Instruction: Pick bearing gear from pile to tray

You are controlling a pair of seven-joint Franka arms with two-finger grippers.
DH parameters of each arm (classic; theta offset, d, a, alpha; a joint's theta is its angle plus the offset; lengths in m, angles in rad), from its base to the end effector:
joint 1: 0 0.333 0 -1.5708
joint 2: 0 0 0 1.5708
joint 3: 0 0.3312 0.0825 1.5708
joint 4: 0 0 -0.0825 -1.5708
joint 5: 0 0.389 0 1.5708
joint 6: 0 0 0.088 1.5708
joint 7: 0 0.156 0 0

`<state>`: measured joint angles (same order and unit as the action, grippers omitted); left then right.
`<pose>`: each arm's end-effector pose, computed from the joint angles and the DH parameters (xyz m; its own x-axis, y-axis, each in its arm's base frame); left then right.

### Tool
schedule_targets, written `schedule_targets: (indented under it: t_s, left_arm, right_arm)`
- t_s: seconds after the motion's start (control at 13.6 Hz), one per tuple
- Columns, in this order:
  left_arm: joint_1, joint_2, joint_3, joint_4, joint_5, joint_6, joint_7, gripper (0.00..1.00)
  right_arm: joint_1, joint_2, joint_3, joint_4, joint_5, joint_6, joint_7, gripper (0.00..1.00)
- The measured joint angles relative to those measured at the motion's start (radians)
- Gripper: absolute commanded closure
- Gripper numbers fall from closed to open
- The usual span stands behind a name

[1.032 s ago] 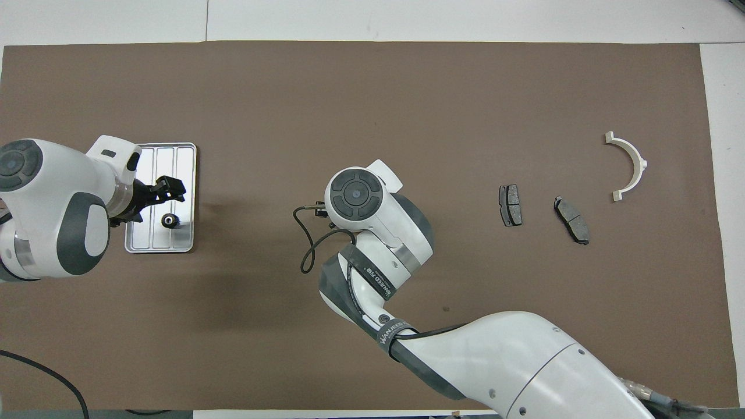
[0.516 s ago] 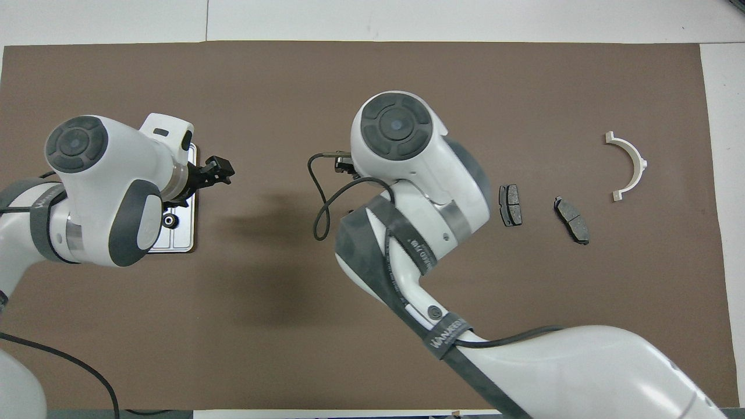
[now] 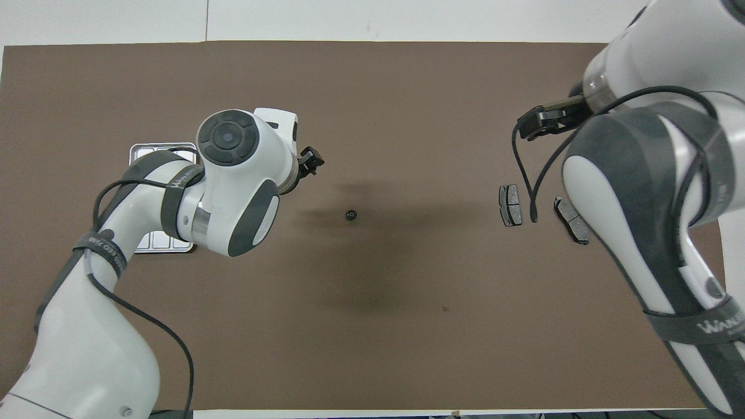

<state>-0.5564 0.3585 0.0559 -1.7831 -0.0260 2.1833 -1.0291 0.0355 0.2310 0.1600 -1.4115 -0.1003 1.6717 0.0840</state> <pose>0.5769 -0.3202 0.3216 0.8578 0.5136 0.0199 0.5127 -0.8577 0.0374 0.6345 0.1003 0.5395 0.9926 0.1160 0.0371 0.1137 -0.9917 0.0606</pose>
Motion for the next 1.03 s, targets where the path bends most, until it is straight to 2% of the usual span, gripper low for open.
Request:
schedule_targets:
  t_s: [0.22, 0.52, 0.66, 0.88, 0.96, 1.03]
  left_arm:
    - [-0.076, 0.075, 0.000, 0.043, -0.003, 0.023, -0.065, 0.00]
    - [-0.099, 0.091, 0.001, 0.045, -0.005, 0.034, -0.069, 0.03]
    - [-0.107, 0.093, 0.001, 0.037, -0.006, 0.037, -0.072, 0.11]
    - [-0.131, 0.098, 0.001, 0.023, -0.006, 0.058, -0.104, 0.12]
    - [-0.141, 0.103, 0.001, 0.021, -0.006, 0.060, -0.114, 0.12]
    - [-0.150, 0.111, 0.001, 0.019, -0.006, 0.061, -0.119, 0.12]
  right_arm:
    - [-0.121, -0.039, 0.001, -0.063, 0.005, -0.074, -0.051, 0.00]
    - [-0.223, -0.126, 0.001, -0.198, 0.050, -0.075, -0.062, 0.00]
    - [-0.225, -0.151, 0.004, -0.204, 0.056, -0.074, -0.061, 0.00]
    - [-0.213, -0.182, 0.011, -0.198, 0.057, -0.062, -0.060, 0.00]
    - [-0.181, -0.187, -0.014, -0.198, 0.058, -0.055, -0.060, 0.00]
    - [-0.106, -0.189, -0.084, -0.197, 0.058, -0.049, -0.060, 0.00]
